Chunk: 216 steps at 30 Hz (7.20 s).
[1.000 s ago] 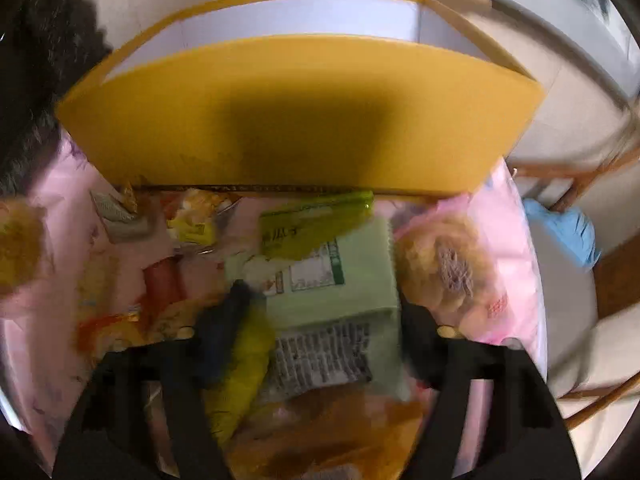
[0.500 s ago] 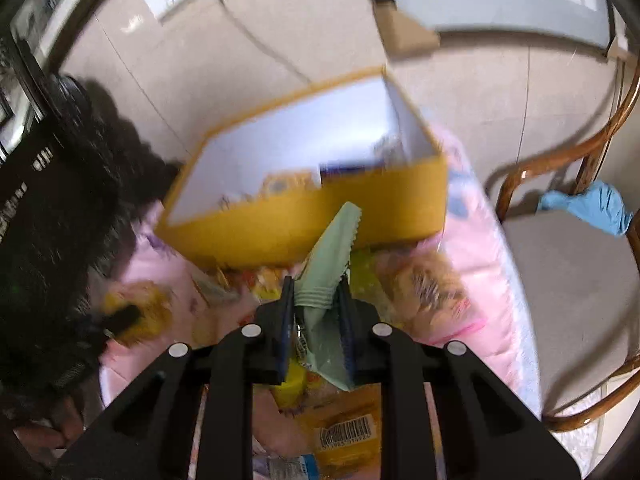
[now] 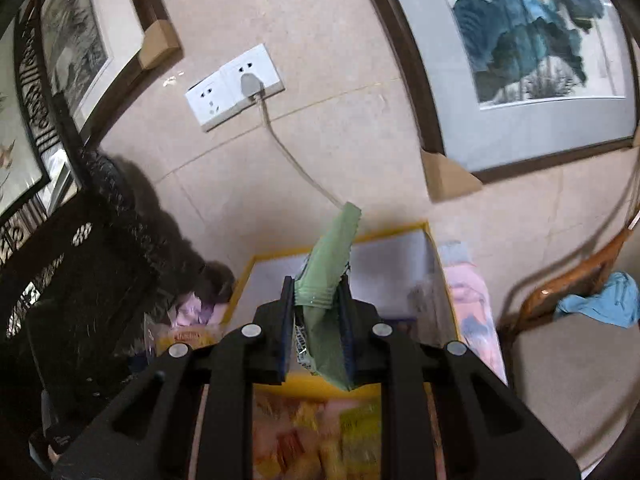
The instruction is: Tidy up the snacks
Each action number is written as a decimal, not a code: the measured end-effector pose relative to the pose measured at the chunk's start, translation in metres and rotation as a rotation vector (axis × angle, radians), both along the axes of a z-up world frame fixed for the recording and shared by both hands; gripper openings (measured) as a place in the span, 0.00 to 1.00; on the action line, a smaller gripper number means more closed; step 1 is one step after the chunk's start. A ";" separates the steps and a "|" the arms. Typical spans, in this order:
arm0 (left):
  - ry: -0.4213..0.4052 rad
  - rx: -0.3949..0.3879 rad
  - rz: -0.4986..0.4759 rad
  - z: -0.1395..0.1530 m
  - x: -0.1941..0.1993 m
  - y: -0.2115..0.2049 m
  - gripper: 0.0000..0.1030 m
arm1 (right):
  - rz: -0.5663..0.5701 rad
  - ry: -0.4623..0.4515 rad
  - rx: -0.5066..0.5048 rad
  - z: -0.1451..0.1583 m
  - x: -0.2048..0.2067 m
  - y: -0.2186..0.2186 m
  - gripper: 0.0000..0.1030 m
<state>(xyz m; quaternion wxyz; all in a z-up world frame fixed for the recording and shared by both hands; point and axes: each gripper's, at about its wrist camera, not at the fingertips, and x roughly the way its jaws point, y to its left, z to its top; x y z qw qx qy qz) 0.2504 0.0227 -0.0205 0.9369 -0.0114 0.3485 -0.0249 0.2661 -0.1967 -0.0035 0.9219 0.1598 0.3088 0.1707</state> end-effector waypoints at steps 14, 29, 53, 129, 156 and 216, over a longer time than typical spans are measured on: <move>0.038 0.191 -0.003 -0.038 -0.011 0.006 0.98 | 0.148 0.068 -0.297 -0.041 0.017 0.008 0.99; 0.321 0.269 -0.622 -0.189 -0.086 -0.018 0.61 | 1.035 0.127 -0.775 -0.194 -0.103 0.073 0.61; 0.137 0.040 -0.151 -0.014 -0.017 0.016 0.43 | 0.339 0.249 -0.129 -0.046 -0.005 0.007 0.20; 0.401 -0.011 0.018 -0.157 -0.092 0.025 0.28 | 0.173 0.399 -0.133 -0.146 -0.110 0.063 0.29; 0.098 0.033 0.082 -0.012 -0.112 0.016 0.28 | 0.100 0.081 0.028 -0.019 -0.113 0.005 0.29; 0.091 -0.129 -0.011 0.005 -0.032 0.025 0.26 | 0.023 0.152 -0.030 -0.018 -0.066 0.018 0.30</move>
